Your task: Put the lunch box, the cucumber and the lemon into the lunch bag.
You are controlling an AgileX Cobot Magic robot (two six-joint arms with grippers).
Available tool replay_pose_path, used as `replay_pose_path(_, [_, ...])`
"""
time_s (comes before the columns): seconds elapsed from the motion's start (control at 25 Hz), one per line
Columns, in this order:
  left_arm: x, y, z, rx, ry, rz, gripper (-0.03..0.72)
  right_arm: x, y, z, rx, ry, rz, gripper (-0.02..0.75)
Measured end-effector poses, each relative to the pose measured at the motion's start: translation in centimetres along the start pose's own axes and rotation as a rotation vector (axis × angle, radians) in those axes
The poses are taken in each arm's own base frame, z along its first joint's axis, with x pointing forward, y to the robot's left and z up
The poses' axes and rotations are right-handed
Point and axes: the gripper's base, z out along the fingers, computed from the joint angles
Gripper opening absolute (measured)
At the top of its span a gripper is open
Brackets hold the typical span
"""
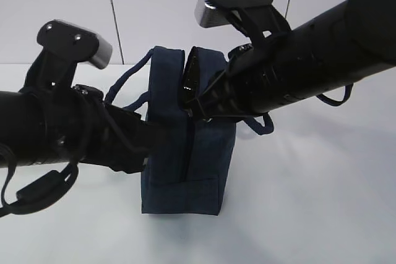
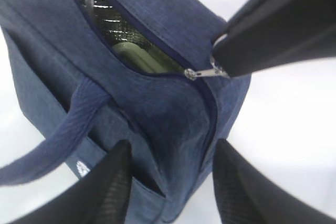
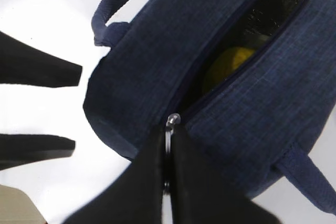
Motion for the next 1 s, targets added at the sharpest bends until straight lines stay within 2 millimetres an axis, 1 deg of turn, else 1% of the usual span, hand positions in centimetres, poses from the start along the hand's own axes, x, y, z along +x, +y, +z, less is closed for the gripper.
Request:
replay_pose_path(0.16, [0.3,-0.5,-0.1,0.016,0.035,-0.066,0.365,-0.2,0.0,0.0,0.001,-0.024,0.014,-0.013])
replay_pose_path(0.28, [0.6,-1.7,-0.1,0.052,0.049,-0.066,0.365,-0.4,0.0,0.0,0.003,-0.048,0.027,-0.013])
replay_pose_path(0.4, [0.8,-2.2,-0.1,0.07,0.055,-0.063,0.365,-0.7,-0.1,0.0,0.008,-0.077,0.04,-0.013])
replay_pose_path(0.52, [0.9,-2.3,0.1,0.069,0.065,-0.084,0.365,-0.9,-0.2,0.0,0.014,-0.099,0.043,-0.013])
replay_pose_path(0.76, [2.1,-2.2,1.7,0.053,0.135,-0.122,0.36,-1.1,-0.2,-0.1,0.022,-0.122,0.046,-0.013])
replay_pose_path(0.92, [2.3,-2.3,1.7,0.054,0.156,-0.129,0.36,-1.1,-0.3,-0.1,0.025,-0.127,0.047,-0.013])
replay_pose_path(1.0, [2.7,-2.3,1.4,0.058,0.208,-0.127,0.36,-1.2,-0.3,-0.1,0.026,-0.13,0.047,-0.013])
